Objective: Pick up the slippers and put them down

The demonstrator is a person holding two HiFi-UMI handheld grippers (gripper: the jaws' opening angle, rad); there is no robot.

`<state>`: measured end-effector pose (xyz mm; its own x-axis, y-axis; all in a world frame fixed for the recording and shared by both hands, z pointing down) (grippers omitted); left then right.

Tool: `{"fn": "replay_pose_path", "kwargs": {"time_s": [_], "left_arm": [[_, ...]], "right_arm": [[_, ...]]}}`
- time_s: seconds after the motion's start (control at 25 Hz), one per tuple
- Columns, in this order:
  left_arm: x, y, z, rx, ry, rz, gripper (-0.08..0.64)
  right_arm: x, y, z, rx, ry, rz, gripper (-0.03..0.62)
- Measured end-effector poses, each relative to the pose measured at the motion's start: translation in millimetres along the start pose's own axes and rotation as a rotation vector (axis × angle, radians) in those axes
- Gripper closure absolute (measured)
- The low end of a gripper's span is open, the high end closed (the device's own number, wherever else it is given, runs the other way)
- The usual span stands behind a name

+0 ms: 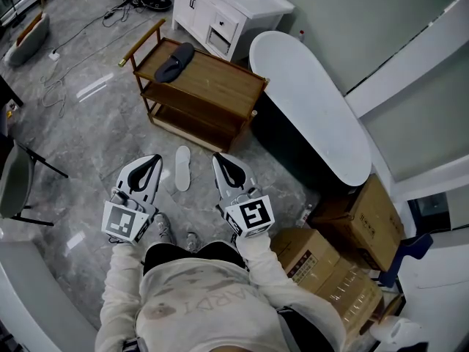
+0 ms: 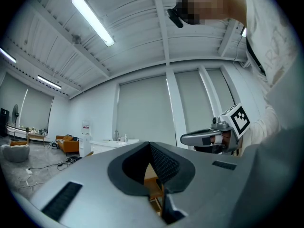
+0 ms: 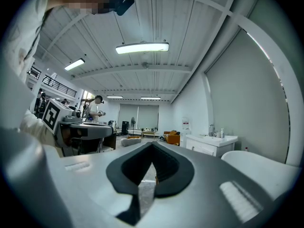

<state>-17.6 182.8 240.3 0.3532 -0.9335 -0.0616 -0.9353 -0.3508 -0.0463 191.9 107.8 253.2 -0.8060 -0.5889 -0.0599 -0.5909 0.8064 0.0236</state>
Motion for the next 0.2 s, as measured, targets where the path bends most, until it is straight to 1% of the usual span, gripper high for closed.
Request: {"fn": "replay_pose_path", "kwargs": {"time_s": [0.2], "left_arm": [[-1.3,4.7,0.1,0.000,0.004,0.005,0.557]], "right_arm": [[3.7,3.0,0.4,-0.011,0.001,0.003,0.583]]}}
Point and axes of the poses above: the fingertips, and each gripper's own axes: x forward along the fingers, y to its left, z out of its top, the point moved 8 cm from there along -x, backward along the fingers, and after that the axes turned 3 degrees about -y, right-handed, at the moved point
